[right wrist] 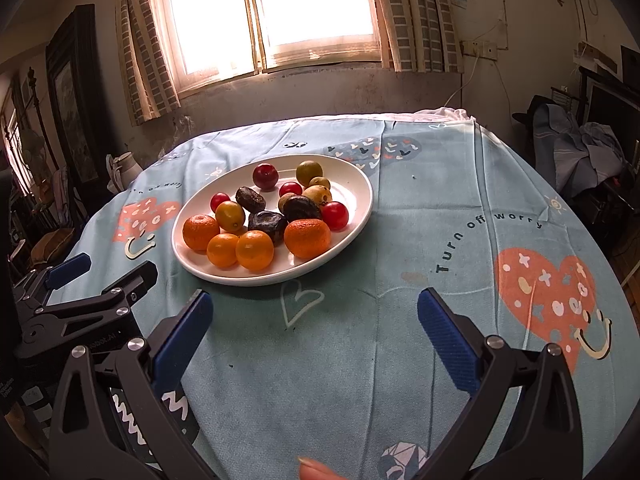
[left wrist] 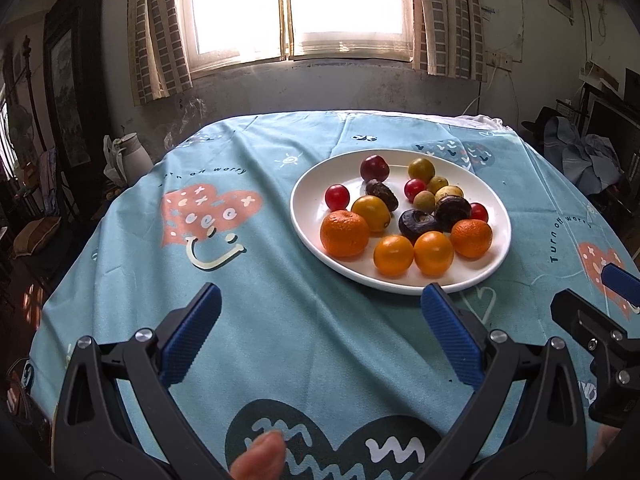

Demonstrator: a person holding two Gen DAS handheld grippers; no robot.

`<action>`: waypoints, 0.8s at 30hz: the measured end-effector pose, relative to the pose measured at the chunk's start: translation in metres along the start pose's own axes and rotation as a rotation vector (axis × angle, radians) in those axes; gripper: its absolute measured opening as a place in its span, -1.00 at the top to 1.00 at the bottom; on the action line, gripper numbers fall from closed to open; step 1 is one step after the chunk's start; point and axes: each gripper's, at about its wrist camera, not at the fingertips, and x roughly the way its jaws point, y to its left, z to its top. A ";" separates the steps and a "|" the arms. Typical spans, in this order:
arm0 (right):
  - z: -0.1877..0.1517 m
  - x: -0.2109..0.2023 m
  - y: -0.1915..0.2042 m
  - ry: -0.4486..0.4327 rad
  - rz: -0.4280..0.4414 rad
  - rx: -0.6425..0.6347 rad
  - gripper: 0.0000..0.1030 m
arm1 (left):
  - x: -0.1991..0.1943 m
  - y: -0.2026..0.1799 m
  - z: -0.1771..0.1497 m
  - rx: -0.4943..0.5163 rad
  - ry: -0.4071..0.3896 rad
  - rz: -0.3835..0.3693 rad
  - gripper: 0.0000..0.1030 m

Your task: Organize fruits

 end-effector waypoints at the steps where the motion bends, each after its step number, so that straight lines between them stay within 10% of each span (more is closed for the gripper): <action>1: 0.000 0.000 0.000 0.000 -0.001 0.000 -0.97 | 0.000 0.000 0.000 -0.001 0.001 0.000 -0.96; 24: 0.000 0.001 0.001 0.003 0.000 -0.003 -0.97 | 0.001 -0.001 0.000 0.003 0.008 0.002 -0.96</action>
